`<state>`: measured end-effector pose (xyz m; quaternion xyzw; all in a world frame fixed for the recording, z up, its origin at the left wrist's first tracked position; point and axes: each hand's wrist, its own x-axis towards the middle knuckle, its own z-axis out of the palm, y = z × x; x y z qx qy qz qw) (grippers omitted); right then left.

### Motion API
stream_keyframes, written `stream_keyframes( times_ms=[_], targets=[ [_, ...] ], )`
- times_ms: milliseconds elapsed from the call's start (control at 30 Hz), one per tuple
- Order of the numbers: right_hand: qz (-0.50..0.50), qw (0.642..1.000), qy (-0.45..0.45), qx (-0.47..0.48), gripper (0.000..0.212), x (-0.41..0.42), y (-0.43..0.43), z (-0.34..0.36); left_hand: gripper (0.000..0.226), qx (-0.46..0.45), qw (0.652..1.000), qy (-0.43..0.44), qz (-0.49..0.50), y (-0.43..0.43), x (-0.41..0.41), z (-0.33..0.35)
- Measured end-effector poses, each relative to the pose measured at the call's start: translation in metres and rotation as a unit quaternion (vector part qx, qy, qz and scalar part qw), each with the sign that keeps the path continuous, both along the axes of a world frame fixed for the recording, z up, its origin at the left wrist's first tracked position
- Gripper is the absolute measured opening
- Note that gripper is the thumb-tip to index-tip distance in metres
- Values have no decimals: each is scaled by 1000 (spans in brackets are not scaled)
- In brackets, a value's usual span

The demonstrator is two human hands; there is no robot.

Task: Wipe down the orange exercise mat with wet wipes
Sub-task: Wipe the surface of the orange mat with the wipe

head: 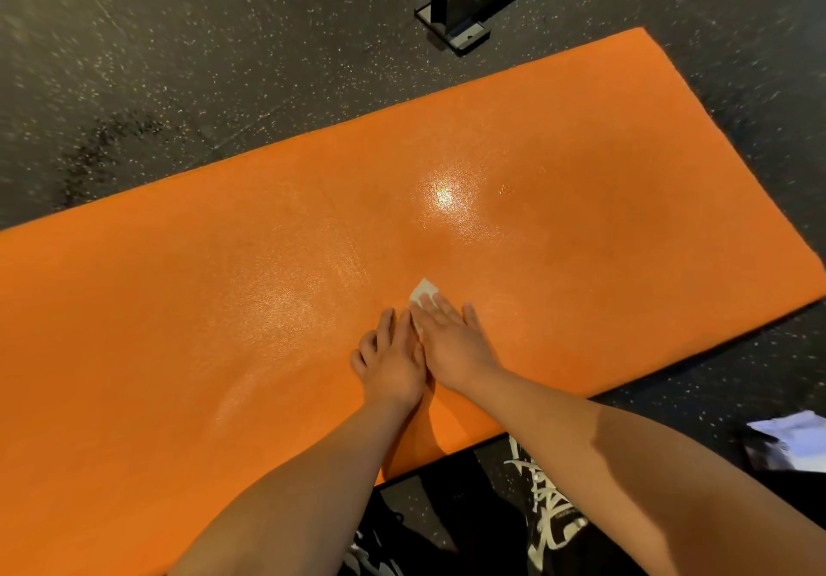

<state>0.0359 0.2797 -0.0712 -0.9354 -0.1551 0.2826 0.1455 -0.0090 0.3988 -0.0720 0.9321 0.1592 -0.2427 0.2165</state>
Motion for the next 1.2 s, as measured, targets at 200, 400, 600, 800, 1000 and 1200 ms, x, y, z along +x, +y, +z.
stream_keyframes(
  times_ms=[200, 400, 600, 800, 1000, 1200],
  targets=[
    [-103, 991, -18, -85, 73, 1, -37, -1, 52, 16, 1000, 16, -14, -5, -1, 3],
    [-101, 994, -12, -48, 68, -17, -22, 6, 48, 14, 999, 35, -11, -9, 1, 5],
    [-80, 995, -19, -58, 61, -10, -29, 0, 48, 23, 998, 47, -19, -7, 2, 5],
    [-156, 986, 4, -59, 65, -7, -29, 3, 48, 24, 999, 43, -11, -9, 3, 6],
    [-23, 1000, 9, -11, 64, -10, -16, 0, 50, 27, 1000, 12, -2, -7, 5, 9],
    [-138, 990, 10, -36, 66, 15, -12, -1, 56, 34, 999, -8, -19, 4, 14, 9]
  ],
)
